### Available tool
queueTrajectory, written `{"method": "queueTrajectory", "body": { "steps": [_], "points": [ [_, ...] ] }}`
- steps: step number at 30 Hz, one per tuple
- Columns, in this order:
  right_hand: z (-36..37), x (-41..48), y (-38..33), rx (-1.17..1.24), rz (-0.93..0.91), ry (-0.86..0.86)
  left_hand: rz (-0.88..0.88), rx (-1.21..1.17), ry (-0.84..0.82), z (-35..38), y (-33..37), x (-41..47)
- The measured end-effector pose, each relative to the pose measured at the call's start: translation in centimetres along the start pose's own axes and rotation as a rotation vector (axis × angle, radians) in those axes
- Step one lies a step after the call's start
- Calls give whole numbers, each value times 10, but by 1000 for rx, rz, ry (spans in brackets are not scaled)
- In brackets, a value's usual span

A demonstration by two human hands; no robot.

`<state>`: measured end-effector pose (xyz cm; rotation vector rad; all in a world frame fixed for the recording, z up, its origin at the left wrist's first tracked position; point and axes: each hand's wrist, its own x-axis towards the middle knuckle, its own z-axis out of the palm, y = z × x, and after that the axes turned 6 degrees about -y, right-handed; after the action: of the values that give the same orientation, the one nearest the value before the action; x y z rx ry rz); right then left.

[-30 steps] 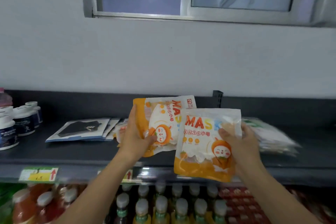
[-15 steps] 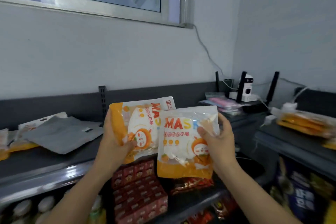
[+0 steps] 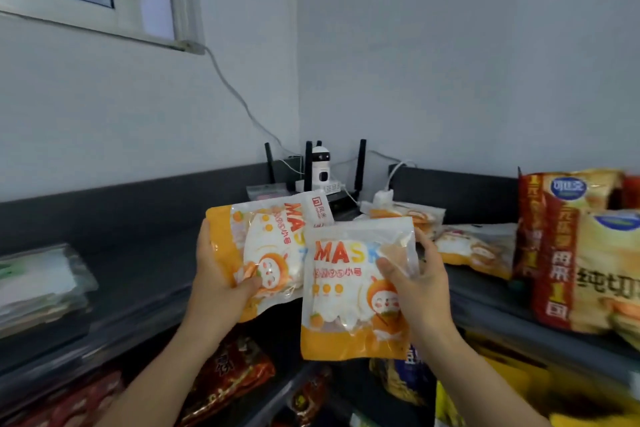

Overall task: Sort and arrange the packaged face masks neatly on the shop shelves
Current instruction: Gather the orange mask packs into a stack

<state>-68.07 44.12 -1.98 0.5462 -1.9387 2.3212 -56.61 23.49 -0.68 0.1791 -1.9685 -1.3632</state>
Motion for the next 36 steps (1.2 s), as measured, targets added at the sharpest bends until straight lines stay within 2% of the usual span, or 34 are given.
{"method": "queueTrajectory", "body": {
  "steps": [8,13,19,23,26,28,31,36],
  "points": [
    [-62,46,-2,-153,-23,282,3,-212,-129,101,-29,77],
    [-74,89,-6,-273,8,436,-15,-324,-124,147,-47,134],
    [-72,169,-12,-291,159,609,-4,-396,-36,162,-66,188],
    [-61,230,-2,-325,196,600,19,-408,38,156,-80,215],
    [-51,270,8,-328,298,602,-6,-419,42,157,-88,225],
    [-49,290,15,-378,357,474,-17,-428,42,159,-89,226],
    [-58,304,26,-459,473,405,-38,-454,31,167,-89,221],
    [-67,288,27,-526,406,377,-106,-536,-18,185,-88,208]
  ]
}}
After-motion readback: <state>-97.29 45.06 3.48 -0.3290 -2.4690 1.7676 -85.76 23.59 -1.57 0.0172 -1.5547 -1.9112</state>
